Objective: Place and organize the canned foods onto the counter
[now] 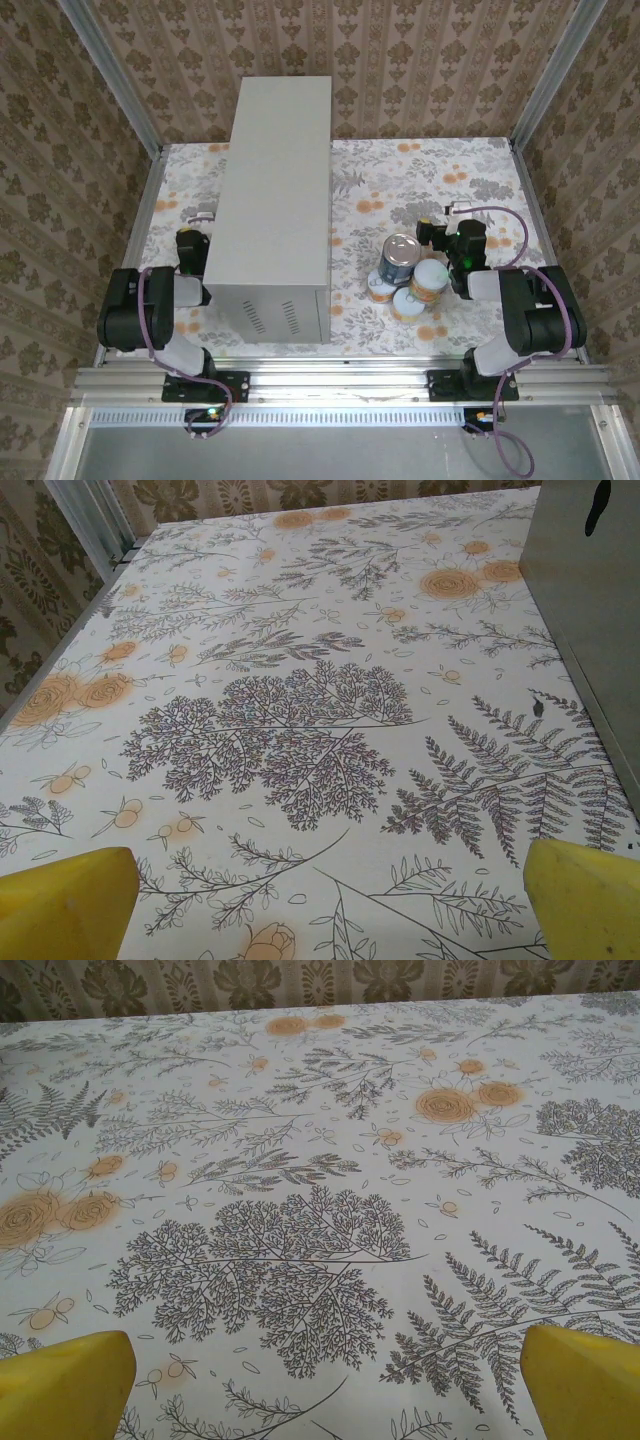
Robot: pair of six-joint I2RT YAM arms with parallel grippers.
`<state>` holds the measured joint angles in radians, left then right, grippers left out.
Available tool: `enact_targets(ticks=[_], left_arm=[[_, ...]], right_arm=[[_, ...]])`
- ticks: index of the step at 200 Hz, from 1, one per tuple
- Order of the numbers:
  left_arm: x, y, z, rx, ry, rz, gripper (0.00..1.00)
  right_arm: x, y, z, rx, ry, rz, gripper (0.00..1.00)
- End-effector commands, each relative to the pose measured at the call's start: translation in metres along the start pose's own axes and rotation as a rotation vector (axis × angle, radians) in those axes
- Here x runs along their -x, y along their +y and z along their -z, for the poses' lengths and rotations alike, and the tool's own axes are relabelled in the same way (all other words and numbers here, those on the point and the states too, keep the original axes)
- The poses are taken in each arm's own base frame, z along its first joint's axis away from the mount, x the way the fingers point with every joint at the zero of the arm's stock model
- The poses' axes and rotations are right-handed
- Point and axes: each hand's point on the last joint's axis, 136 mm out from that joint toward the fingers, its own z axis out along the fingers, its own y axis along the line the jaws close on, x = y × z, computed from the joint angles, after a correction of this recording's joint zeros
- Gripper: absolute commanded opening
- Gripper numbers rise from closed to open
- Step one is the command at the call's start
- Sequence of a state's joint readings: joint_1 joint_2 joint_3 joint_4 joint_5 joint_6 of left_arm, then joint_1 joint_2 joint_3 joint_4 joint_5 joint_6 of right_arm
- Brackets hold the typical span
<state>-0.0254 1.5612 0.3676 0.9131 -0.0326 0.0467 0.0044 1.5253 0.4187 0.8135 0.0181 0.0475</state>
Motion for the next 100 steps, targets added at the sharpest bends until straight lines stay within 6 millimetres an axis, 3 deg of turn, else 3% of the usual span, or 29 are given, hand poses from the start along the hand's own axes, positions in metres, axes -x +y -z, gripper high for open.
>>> enact_targets(ticks=[1,100], left_arm=[[0.0141,-0.0034,-0.0022,-0.020,-0.035,-0.034,1.00],[0.0140,-0.0033,-0.0024,-0.021,-0.034,-0.033,1.00]], right_arm=[[0.0029,-0.0005,0.0005,0.002,-0.024,0.011,1.00],[0.0034,0.0013,0.0018,-0.027,-0.031,0.038,1.00]])
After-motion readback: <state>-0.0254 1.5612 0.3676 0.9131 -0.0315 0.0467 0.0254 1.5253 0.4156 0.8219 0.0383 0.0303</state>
